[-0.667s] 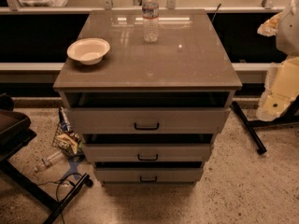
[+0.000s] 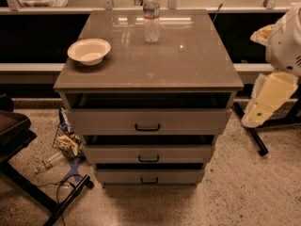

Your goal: Open bottom drawer

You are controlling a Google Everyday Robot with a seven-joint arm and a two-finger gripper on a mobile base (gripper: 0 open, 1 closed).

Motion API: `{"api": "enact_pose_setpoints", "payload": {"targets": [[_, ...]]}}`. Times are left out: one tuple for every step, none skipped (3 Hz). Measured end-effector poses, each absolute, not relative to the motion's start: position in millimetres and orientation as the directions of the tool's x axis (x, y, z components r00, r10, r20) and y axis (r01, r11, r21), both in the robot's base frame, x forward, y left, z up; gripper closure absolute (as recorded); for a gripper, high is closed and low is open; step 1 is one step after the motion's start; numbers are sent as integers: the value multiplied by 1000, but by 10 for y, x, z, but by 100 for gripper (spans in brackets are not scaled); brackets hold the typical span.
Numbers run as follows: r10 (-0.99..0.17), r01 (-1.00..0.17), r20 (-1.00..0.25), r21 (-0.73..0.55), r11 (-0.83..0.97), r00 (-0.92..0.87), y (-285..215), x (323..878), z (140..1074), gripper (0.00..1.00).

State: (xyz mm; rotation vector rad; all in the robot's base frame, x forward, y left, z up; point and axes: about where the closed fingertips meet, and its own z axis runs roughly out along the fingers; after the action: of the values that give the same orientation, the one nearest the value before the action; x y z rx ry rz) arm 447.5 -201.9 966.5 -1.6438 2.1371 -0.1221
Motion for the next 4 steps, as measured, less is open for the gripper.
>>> {"api": "enact_pose_setpoints", "payload": {"targets": [[-888,-919,-434,-268,289,-153,-1694,4301,8814,0],[-827,-940,-549,-206,272,-119,-1460,4143,7990,0],[-746,-934,-662,-218,283,-72,-1233,4241,7123,0],[-726,-904,-686,-275,327,-54,-1168,4542,6780,0]]}}
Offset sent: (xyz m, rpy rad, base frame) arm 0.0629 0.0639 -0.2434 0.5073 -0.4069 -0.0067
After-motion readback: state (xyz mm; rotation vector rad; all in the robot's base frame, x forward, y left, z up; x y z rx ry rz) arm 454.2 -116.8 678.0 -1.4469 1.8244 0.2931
